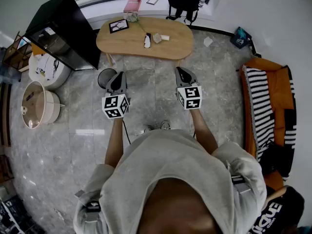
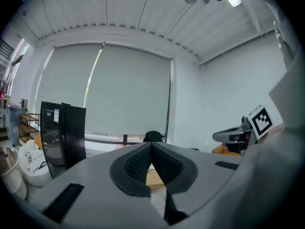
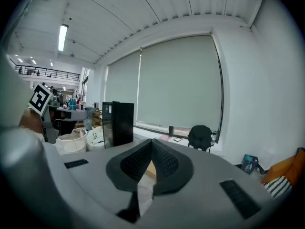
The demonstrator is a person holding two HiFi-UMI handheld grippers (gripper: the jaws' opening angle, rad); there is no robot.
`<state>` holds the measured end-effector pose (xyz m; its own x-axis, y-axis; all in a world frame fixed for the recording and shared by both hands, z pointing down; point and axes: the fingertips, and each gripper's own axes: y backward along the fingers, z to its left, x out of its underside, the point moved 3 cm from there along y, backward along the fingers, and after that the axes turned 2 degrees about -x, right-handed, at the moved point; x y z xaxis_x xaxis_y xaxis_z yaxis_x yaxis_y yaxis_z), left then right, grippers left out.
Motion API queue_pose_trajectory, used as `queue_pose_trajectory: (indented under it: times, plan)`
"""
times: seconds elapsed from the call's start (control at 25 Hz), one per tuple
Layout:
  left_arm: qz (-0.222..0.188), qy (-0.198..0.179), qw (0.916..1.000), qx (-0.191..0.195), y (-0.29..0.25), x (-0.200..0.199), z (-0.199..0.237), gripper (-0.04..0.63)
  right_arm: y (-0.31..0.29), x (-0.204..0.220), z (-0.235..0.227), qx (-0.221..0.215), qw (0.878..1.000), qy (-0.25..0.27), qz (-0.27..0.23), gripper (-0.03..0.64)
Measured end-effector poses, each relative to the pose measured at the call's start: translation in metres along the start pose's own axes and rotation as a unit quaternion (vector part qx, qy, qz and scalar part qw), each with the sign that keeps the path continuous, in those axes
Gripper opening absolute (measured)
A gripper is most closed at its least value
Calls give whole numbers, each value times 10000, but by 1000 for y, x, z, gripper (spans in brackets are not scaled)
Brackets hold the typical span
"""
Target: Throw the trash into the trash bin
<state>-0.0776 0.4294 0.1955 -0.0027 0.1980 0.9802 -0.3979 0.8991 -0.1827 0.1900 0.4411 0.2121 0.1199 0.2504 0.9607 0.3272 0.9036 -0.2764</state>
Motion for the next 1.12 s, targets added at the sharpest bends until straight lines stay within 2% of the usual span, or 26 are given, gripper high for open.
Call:
queue_pose_trajectory:
  times: [0.4,0.72,0.88,1.12]
  plan:
    - [33,-30,10000,-16,6,0,-15,18,13,5,-5,-40,10000,-31,14,29]
    - [141,-131,9998,-20,3,8,-48,18,31,16,-26,-196,9996,-165,-130,31]
    - [133,-244,9996,-52,-1,7,-60,18,33,26,-39,-257,9995,-183,-88,31]
    - [231,-215,9994,-160,-6,18,-64,18,26,39,-49,-292,9994,-189,22,32]
